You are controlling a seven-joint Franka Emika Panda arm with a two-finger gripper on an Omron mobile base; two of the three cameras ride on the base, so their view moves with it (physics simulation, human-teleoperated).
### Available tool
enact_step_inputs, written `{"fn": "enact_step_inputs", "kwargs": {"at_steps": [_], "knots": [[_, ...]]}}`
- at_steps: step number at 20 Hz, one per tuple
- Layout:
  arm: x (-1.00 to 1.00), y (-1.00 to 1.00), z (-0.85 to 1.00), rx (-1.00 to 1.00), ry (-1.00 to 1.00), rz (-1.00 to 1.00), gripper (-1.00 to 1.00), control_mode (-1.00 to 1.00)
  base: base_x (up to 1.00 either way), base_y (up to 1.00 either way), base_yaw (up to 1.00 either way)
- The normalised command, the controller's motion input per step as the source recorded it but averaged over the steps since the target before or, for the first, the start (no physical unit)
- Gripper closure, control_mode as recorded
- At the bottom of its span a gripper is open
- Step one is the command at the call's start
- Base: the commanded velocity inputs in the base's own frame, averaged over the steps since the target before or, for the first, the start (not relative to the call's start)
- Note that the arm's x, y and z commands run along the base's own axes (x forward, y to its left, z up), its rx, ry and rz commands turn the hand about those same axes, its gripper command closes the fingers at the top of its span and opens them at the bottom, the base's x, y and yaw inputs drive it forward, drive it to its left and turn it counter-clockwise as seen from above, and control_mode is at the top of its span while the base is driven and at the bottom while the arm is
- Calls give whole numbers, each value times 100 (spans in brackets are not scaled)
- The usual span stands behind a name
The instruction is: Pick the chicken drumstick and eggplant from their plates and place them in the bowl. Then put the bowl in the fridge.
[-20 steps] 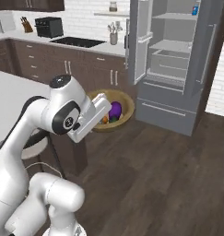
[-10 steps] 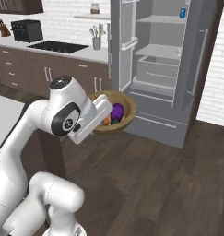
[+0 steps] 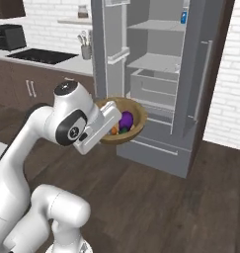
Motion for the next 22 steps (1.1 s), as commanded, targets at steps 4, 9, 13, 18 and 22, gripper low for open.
{"fn": "enact_step_inputs", "kwargs": {"at_steps": [4,9,13,18,22], "knots": [[0,0,0,0,0,0,100,100,100,17,-10],[0,0,0,0,0,0,100,100,100,50,-12],[0,0,0,0,0,0,100,100,100,13,-17],[0,0,0,0,0,0,100,100,96,-7,-28],[0,0,0,0,0,0,100,100,97,27,-17]]}}
